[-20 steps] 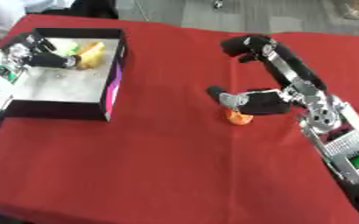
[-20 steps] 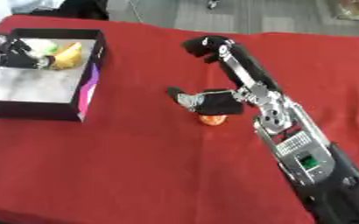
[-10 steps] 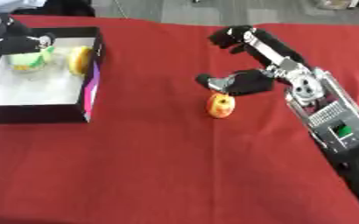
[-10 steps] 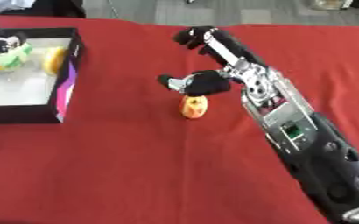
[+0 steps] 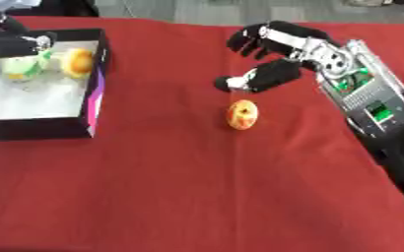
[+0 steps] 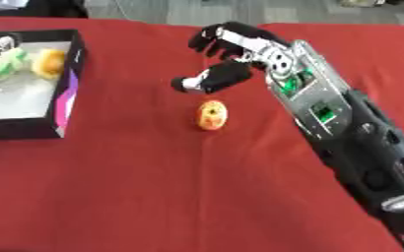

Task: Pick up the objects with one hand, pass them to the other hand, and then place them into the box on the other side of the table.

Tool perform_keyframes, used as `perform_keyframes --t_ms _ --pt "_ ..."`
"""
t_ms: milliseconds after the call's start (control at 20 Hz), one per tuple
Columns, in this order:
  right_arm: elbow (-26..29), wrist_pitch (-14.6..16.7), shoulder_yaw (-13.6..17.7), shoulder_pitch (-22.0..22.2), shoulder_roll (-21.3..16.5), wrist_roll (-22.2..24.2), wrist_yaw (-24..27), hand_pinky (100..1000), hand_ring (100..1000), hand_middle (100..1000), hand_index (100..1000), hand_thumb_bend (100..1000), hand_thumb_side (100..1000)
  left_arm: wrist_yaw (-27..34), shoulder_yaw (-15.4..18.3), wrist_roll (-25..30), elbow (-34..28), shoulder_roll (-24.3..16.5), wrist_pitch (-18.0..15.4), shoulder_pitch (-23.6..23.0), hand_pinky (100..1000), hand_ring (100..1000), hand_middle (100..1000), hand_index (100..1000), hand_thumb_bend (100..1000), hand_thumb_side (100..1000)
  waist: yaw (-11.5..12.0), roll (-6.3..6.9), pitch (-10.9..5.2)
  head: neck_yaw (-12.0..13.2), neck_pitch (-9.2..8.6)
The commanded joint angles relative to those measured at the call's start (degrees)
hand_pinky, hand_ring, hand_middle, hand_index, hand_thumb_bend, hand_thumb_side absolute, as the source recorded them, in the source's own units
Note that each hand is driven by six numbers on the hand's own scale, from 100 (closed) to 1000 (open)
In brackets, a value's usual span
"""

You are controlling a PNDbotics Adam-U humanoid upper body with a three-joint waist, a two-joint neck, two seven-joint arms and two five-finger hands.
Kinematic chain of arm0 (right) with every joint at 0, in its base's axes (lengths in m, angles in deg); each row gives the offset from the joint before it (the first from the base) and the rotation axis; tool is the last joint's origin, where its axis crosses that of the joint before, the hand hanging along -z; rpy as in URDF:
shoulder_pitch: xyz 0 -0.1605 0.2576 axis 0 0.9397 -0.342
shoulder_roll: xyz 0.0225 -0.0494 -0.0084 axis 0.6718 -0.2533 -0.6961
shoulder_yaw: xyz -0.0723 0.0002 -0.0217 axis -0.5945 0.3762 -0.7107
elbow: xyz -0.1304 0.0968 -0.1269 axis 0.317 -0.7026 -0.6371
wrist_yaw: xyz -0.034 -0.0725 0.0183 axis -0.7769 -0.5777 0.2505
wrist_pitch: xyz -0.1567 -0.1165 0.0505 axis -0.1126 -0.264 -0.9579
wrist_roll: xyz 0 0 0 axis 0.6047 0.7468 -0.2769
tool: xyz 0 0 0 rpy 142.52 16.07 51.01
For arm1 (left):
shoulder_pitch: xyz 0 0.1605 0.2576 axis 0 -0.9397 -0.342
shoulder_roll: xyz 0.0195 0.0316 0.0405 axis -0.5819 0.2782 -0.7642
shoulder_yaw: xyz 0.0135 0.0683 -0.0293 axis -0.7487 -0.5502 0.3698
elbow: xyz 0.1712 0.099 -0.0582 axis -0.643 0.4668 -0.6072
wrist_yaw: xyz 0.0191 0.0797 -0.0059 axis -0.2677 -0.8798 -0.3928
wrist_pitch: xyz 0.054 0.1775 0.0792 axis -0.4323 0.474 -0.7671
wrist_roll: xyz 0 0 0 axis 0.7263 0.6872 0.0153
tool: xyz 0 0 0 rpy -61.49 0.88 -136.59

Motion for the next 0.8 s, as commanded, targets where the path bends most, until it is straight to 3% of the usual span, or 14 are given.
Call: perform_keyframes --t_ms 50,300,500,800 --pt "-1.6 -1.3 -0.1 -1.5 -1.4 1.6 -0.8 839 839 789 814 565 359 0.2 0.4 0.2 -0.8 -2.4 0.1 0.6 758 813 687 731 441 414 0.1 -0.44 -1.09 -0.3 0.18" --pt "-4.2 -0.6 -0.5 -0.9 -0.9 2.6 -1.6 841 837 780 806 587 310 0.0 0.4 0.3 -0.7 -2.1 0.2 0.7 758 812 687 730 448 418 0.2 -0.31 -0.89 -0.6 0.12" --pt "-5.8 0.5 -0.7 -0.1 -0.7 4.2 -2.7 845 835 771 786 483 220 -0.2 0.4 0.4 -0.8 -2.1 0.2 0.9 758 812 686 729 458 395 0.2 -0.21 -0.77 -0.6 0.15" --pt "-8.1 1.8 -0.6 0.8 -0.5 5.5 -4.5 847 833 769 784 473 214 -0.3 0.5 0.5 -0.8 -2.0 0.3 0.8 758 812 687 729 456 391 0.2 -0.18 -0.68 -0.5 0.09"
